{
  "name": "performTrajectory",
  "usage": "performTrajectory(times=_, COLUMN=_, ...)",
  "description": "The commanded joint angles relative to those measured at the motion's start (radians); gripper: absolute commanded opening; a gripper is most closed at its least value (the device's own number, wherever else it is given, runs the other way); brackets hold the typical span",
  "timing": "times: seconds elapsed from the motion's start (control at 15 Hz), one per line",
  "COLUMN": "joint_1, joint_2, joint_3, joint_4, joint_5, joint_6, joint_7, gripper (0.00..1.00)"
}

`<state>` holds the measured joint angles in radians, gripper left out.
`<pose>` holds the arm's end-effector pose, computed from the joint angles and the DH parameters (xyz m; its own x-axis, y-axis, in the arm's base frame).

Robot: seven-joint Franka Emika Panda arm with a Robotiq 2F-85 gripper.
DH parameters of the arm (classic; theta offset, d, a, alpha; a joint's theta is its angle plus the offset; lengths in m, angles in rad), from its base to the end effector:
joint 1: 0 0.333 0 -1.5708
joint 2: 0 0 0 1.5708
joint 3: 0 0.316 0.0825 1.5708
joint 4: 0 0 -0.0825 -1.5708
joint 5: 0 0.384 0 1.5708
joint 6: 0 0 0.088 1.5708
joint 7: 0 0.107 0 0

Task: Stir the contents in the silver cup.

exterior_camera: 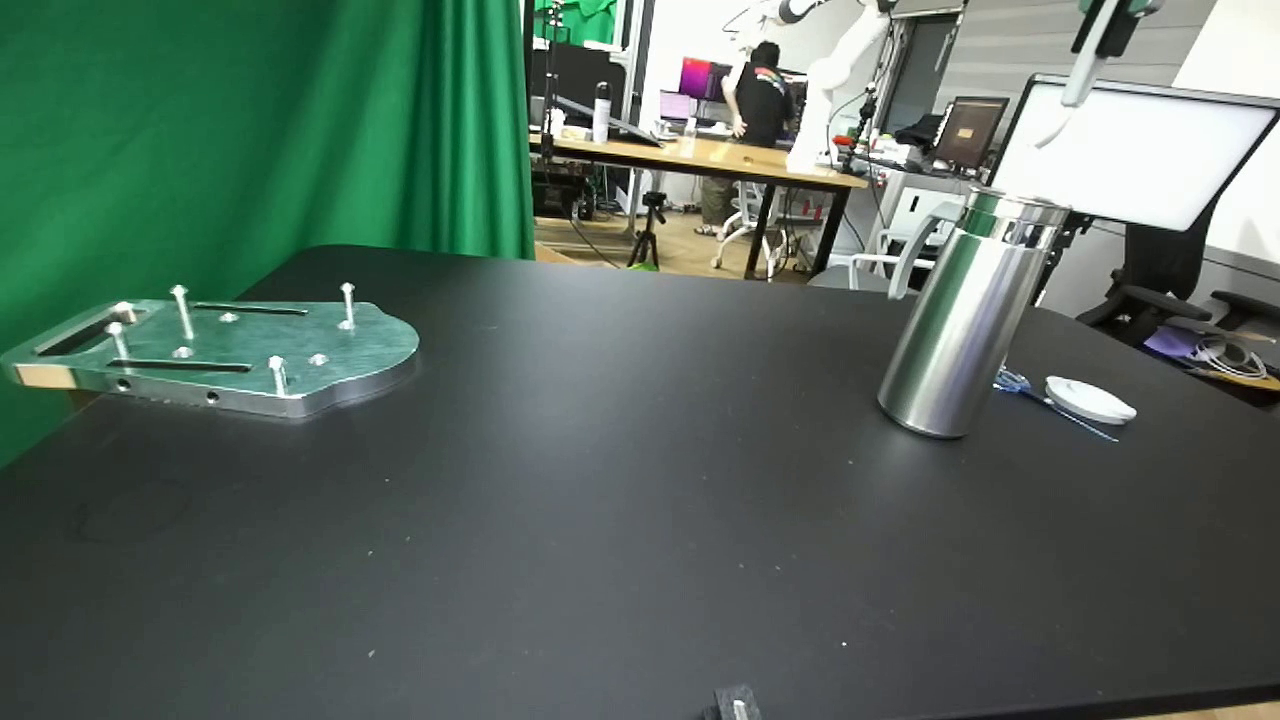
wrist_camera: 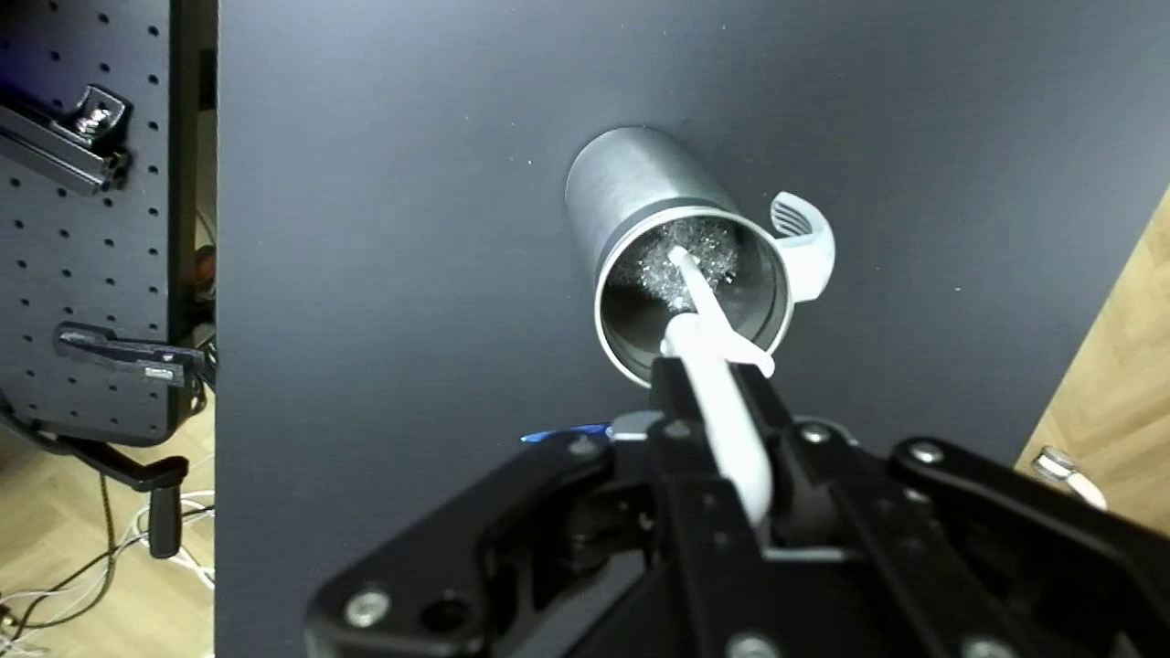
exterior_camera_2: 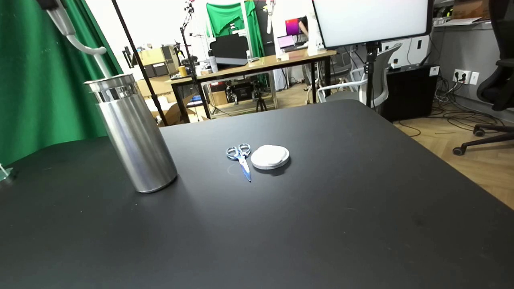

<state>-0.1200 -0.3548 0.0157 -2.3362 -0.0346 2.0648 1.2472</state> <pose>0.4466 -0.0482 0.4811 0.2291 -0.9714 0.0616 -0.9702 -0.2331 -0.0668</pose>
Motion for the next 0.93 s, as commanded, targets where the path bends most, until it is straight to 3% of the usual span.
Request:
performTrajectory(times=0.0, joint_1=-0.018, joint_2=0.026, joint_3=-0.026, joint_4=-0.024, joint_5=0.034, joint_6=0.036, joint_7=-0.02, gripper=0.04)
performTrajectory(times=0.6, joint_1=-0.025, joint_2=0.164, joint_3=-0.052, joint_4=-0.048, joint_5=0.072, joint_6=0.148, joint_7=-0.032, gripper=0.04)
performTrajectory(times=0.87, joint_1=-0.02, joint_2=0.158, joint_3=-0.047, joint_4=-0.049, joint_5=0.061, joint_6=0.159, joint_7=-0.027, gripper=0.04)
